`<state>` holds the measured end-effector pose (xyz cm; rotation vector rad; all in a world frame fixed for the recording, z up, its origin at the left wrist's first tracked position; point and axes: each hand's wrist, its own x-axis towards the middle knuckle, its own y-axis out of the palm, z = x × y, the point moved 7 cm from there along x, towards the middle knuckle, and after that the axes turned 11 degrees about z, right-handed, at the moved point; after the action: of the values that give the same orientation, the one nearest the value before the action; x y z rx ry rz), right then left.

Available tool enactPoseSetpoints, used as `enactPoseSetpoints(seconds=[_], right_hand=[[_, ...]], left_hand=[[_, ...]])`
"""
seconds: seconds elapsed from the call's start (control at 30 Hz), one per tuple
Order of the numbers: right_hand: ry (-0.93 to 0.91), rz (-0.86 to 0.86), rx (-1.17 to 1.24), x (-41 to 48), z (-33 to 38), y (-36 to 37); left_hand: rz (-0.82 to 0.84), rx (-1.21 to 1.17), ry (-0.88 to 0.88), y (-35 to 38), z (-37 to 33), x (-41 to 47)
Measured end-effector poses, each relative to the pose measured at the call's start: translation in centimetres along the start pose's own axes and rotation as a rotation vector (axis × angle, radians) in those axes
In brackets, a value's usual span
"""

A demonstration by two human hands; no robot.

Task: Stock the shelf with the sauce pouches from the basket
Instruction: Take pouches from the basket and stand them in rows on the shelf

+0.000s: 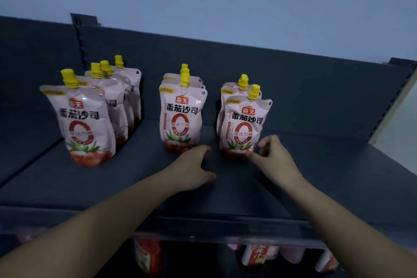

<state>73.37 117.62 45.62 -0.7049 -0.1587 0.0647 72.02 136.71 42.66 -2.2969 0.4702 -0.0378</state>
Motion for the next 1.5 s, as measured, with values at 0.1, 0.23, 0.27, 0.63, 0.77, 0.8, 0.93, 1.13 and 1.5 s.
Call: enactPoseSetpoints(seconds=[0.1, 0.23, 0.27, 0.63, 0.77, 0.8, 0.93, 1.13, 1.5], right_hand=[[-0.158, 0.125, -0.064, -1.2, 3.1, 1.3], [-0.39, 0.286, -0.251, -3.5, 6.5, 4.1], [-0.445, 0.319, -0.291, -4.2, 7.4, 4.9], [-0.897, 0.603, -0.326, -13.5, 19.1, 17.3], [-1.069, 0.761, -0.348, -18.2, 21.6, 22.8], [-1.099, 0.807, -0.378, -19.1, 21.9, 24.3], [-1.161, 0.958, -0.536, -22.0, 22.8, 30.5], [-1.241, 1.092, -0.69, -25.8, 24.6, 40.0], [-1.227, 1.244, -0.857, -29.4, 26.8, 56.4]], left_hand=[[-0.071, 0.172, -0.023, -1.4, 0.3, -3.2], [-0.248, 0.374, -0.134, -3.0, 0.7, -8.6], [-0.275, 0.424, -0.175, -3.2, 0.9, -10.2], [-0.508, 0.508, -0.752, -3.0, 9.3, -34.2], [-0.448, 0.449, -0.996, -0.8, 13.5, -42.7], [-0.442, 0.432, -1.045, -0.2, 14.3, -44.5], [-0.433, 0.374, -1.18, 1.9, 17.4, -49.8], [-0.41, 0.314, -1.269, 3.0, 22.4, -55.6], [-0.337, 0.185, -1.38, 2.1, 33.2, -62.8]])
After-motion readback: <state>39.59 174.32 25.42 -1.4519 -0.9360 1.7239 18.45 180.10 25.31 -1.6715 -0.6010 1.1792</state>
